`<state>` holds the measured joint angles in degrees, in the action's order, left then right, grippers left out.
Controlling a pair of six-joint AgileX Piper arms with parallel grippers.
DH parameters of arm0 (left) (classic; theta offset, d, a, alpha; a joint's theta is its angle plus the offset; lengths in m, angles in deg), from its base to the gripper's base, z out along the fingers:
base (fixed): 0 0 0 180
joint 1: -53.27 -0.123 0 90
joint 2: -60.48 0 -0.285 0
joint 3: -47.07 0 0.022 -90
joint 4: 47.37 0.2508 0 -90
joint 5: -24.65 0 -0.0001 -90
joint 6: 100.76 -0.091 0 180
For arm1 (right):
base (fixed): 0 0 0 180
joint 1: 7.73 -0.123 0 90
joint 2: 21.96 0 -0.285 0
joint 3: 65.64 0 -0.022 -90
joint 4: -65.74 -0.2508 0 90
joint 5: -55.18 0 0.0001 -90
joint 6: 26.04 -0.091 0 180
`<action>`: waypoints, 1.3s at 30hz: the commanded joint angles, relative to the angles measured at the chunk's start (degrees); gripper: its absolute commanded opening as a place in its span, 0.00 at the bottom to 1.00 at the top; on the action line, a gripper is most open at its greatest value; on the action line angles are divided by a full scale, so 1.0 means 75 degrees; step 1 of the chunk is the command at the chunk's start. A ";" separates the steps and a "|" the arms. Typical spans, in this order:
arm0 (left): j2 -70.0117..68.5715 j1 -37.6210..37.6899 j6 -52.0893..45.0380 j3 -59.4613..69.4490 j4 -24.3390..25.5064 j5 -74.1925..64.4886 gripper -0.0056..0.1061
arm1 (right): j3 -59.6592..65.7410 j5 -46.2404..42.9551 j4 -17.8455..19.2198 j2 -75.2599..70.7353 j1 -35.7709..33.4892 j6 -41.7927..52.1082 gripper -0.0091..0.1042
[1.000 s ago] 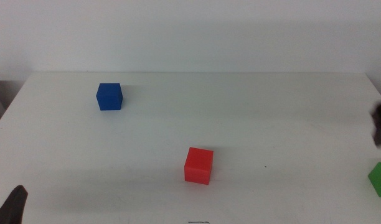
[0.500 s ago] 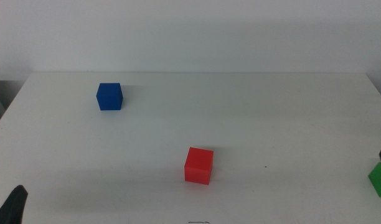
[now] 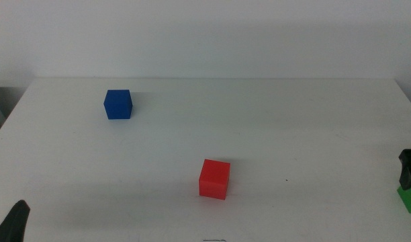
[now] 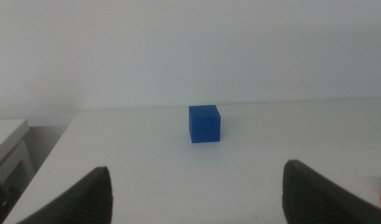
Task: Stack red cubes first, then green, then blue cubes in a specific spot.
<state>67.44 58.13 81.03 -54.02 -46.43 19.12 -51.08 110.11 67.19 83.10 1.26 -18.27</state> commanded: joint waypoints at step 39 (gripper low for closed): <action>-0.0142 0.0037 0.0055 -0.0021 -0.0080 0.0586 0.89 | -0.5828 0.2614 0.0614 0.2207 -0.6901 -0.7392 0.11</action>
<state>67.44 58.13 81.03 -54.02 -46.43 19.12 -90.55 124.98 70.82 101.38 -49.30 -72.36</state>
